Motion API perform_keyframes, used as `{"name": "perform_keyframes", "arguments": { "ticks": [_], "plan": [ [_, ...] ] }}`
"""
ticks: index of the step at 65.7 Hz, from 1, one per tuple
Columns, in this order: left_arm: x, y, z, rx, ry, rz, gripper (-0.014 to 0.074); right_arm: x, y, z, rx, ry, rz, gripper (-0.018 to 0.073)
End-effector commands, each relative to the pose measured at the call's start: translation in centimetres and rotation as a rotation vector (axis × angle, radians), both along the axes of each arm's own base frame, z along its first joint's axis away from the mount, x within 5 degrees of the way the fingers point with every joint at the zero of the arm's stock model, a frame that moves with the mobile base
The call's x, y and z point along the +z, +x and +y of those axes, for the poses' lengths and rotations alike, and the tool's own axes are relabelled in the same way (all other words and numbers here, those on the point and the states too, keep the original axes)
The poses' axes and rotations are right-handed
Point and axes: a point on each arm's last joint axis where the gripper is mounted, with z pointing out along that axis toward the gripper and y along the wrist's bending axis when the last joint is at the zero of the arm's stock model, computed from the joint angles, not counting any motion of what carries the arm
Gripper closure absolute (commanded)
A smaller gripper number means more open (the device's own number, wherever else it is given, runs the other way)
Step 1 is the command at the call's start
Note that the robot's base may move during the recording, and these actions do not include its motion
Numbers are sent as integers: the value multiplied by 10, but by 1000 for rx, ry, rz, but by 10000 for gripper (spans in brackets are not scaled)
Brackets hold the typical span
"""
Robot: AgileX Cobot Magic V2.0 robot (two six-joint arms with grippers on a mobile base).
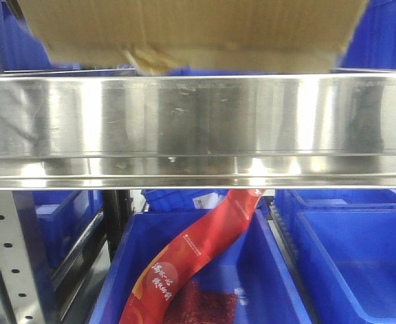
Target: Stack two boxes on right shelf middle
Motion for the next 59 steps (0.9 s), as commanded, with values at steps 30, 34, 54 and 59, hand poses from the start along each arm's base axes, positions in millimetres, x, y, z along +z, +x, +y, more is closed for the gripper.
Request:
{"name": "perform_keyframes", "arguments": {
  "ticks": [30,34,54,59],
  "plan": [
    [-7,8,-5,-4,3,15,197,-5,7,-1,-19,-15,15,137],
    [-6,8,-5,-7,0,6,196,-3,6,-2,-19,-13,10,136],
    [7,-3,0,-12,-25,-30,360,17,-15,-8,13,-13,-42,453],
    [7,-3,0,-13,-26,-29,503,18,-17,-7,39,-13,-39,654]
  ]
}}
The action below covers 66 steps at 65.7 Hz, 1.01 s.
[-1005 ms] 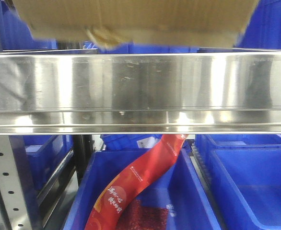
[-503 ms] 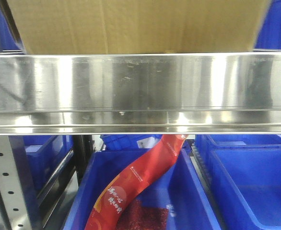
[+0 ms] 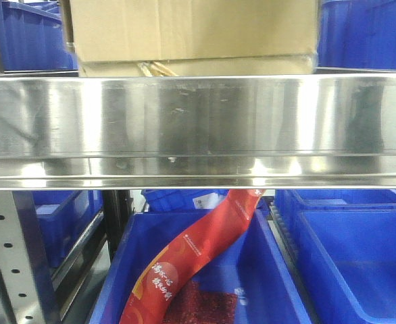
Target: Stack two boxes on right shelf middle
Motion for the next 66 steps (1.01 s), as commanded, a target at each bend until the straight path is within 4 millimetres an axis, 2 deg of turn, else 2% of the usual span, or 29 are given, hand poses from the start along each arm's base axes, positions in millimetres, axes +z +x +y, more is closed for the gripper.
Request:
{"name": "perform_keyframes", "arguments": {
  "ticks": [1,2,5,18,23,34,47,56,66],
  "plan": [
    [9,-5,2,-5,-17,-32,533,7,-5,-2,30,-9,-18,690],
    [9,-6,2,-8,-22,-30,596,6,-5,-1,33,-8,-17,729],
    [9,-8,1,-25,-23,-18,710,8,-6,-2,42,-15,-20,718],
    [24,-28,-8,-300,15,-55,694,21,-20,-2,151,-75,-77,720],
    [29,-36,-5,-309,-4,-85,694,25,-27,-6,170,-93,-127,720],
    [25,-53,1,-314,-65,-193,694,14,-46,-14,194,-56,-243,720],
    [-6,-81,11,-324,-168,-322,696,-34,-70,-35,110,86,-319,720],
    [-44,-99,26,-305,-182,-321,696,-58,-91,-55,56,105,-372,720],
    [-79,-126,50,-254,-193,-330,696,-81,-126,-74,-18,92,-388,720]
  ]
}}
